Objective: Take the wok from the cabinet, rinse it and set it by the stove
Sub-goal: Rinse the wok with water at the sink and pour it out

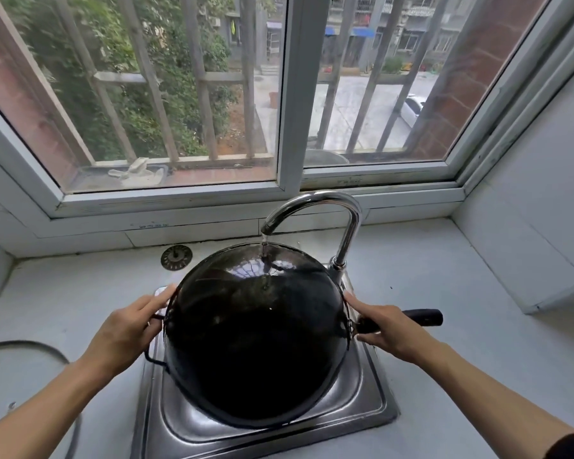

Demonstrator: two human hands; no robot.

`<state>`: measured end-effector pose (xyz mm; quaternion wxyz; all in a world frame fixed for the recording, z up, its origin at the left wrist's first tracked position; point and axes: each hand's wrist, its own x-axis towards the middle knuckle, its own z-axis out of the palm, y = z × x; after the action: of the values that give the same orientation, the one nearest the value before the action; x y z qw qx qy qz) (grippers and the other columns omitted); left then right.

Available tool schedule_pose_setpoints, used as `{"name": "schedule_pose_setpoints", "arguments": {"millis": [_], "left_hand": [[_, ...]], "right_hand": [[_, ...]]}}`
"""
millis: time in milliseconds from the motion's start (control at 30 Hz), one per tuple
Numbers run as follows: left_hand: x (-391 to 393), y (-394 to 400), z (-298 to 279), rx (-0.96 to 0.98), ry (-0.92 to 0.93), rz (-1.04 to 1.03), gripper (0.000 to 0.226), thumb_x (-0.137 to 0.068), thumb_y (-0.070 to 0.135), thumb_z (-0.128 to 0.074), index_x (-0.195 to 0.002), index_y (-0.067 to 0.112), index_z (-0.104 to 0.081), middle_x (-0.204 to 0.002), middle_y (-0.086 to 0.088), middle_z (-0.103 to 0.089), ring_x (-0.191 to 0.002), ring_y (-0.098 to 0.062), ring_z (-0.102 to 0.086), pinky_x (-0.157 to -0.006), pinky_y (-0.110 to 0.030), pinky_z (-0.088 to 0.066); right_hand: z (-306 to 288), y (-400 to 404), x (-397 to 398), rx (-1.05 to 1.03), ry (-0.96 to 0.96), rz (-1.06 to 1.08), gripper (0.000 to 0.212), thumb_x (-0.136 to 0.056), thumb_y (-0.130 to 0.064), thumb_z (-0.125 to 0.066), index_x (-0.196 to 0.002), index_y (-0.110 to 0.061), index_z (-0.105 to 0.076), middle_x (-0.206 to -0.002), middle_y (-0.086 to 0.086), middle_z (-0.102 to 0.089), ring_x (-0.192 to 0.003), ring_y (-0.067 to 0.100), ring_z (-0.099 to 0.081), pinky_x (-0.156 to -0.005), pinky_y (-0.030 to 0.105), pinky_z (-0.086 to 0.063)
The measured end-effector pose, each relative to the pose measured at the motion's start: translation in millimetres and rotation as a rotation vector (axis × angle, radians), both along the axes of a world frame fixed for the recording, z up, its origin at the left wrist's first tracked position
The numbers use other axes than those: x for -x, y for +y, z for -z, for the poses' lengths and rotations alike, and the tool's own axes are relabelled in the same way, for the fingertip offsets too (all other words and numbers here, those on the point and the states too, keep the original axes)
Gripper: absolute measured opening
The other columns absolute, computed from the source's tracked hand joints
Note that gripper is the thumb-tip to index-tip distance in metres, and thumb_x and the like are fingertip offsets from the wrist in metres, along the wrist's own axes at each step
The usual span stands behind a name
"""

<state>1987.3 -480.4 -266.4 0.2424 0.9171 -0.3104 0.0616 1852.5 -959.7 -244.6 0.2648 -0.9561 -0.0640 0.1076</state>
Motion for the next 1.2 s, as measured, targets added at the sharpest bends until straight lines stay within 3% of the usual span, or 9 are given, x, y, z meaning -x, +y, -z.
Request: {"name": "schedule_pose_setpoints", "arguments": {"millis": [100, 233, 367, 500, 667, 833, 967, 1067, 1200], "left_hand": [[9, 12, 2, 0.020, 0.028, 0.003, 0.056, -0.079, 0.012, -0.053, -0.135, 0.019, -0.052, -0.097, 0.004, -0.065, -0.069, -0.017, -0.064, -0.062, -0.035, -0.056], [17, 23, -10, -0.048, -0.043, 0.061, 0.035, -0.080, 0.021, -0.045, -0.114, 0.021, -0.054, -0.090, 0.003, -0.063, -0.067, -0.018, -0.063, -0.057, -0.034, -0.055], [27, 28, -24, -0.138, -0.167, 0.129, 0.025, -0.078, 0.020, -0.046, -0.100, 0.015, -0.058, -0.089, 0.000, -0.063, -0.076, -0.016, -0.055, -0.052, -0.030, -0.053], [35, 38, -28, -0.222, -0.243, 0.148, 0.029, -0.078, 0.015, -0.047, -0.102, 0.010, -0.062, -0.096, -0.004, -0.065, -0.081, -0.022, -0.058, -0.050, -0.031, -0.054], [45, 44, -30, -0.333, -0.190, 0.095, 0.041, -0.069, 0.014, -0.050, -0.109, 0.015, -0.059, -0.101, -0.001, -0.065, -0.088, -0.021, -0.059, -0.042, -0.031, -0.052], [53, 48, -34, -0.497, -0.130, 0.116, 0.079, -0.039, 0.001, -0.073, -0.116, 0.015, -0.059, -0.111, 0.001, -0.064, -0.091, -0.026, -0.060, -0.052, -0.035, -0.054], [54, 49, -38, -0.587, -0.081, 0.094, 0.100, -0.032, 0.018, -0.081, -0.128, 0.012, -0.054, -0.124, -0.008, -0.058, -0.107, -0.032, -0.056, -0.073, -0.041, -0.054], [52, 50, -44, -0.641, 0.040, 0.015, 0.115, -0.026, 0.036, -0.084, -0.134, 0.014, -0.050, -0.124, -0.006, -0.060, -0.104, -0.029, -0.060, -0.074, -0.037, -0.054], [44, 51, -47, -0.640, 0.213, -0.018, 0.114, -0.055, 0.046, -0.080, -0.150, 0.023, -0.022, -0.136, 0.006, -0.044, -0.121, -0.018, -0.042, -0.091, -0.027, -0.044]], "right_hand": [[0, 4, 5, 0.008, -0.026, -0.020, 0.100, -0.083, -0.020, -0.076, -0.148, -0.052, -0.006, -0.085, -0.014, -0.059, -0.078, 0.007, -0.056, -0.081, 0.019, -0.048], [-2, 13, 2, 0.064, -0.002, -0.039, 0.101, -0.081, -0.018, -0.076, -0.148, -0.051, -0.007, -0.083, -0.015, -0.059, -0.076, 0.006, -0.058, -0.076, 0.015, -0.047], [-4, 13, 2, 0.127, 0.004, -0.030, 0.091, -0.077, -0.013, -0.075, -0.147, -0.045, -0.026, -0.079, -0.023, -0.047, -0.074, 0.000, -0.052, -0.071, 0.014, -0.041], [-9, 21, 1, 0.166, 0.000, -0.032, 0.082, -0.074, -0.009, -0.071, -0.144, -0.035, -0.036, -0.084, -0.022, -0.044, -0.076, 0.007, -0.049, -0.073, 0.020, -0.043], [-11, 31, 0, 0.249, 0.029, -0.070, 0.079, -0.076, -0.013, -0.069, -0.142, -0.039, -0.035, -0.086, -0.009, -0.062, -0.080, 0.015, -0.057, -0.077, 0.032, -0.051], [-18, 44, 5, 0.267, 0.015, -0.048, 0.073, -0.073, -0.017, -0.070, -0.135, -0.039, -0.041, -0.078, -0.017, -0.054, -0.075, 0.010, -0.053, -0.072, 0.029, -0.051], [-23, 54, 13, 0.271, -0.072, -0.018, 0.073, -0.073, -0.016, -0.072, -0.132, -0.040, -0.038, -0.078, -0.020, -0.048, -0.072, 0.009, -0.045, -0.066, 0.027, -0.045], [-29, 58, 17, 0.281, -0.114, -0.003, 0.071, -0.074, -0.016, -0.072, -0.126, -0.045, -0.033, -0.075, -0.021, -0.044, -0.071, 0.010, -0.044, -0.062, 0.029, -0.044], [-33, 59, 22, 0.281, -0.149, 0.041, 0.065, -0.073, -0.013, -0.071, -0.119, -0.044, -0.038, -0.073, -0.020, -0.048, -0.071, 0.018, -0.057, -0.061, 0.037, -0.050]]}}
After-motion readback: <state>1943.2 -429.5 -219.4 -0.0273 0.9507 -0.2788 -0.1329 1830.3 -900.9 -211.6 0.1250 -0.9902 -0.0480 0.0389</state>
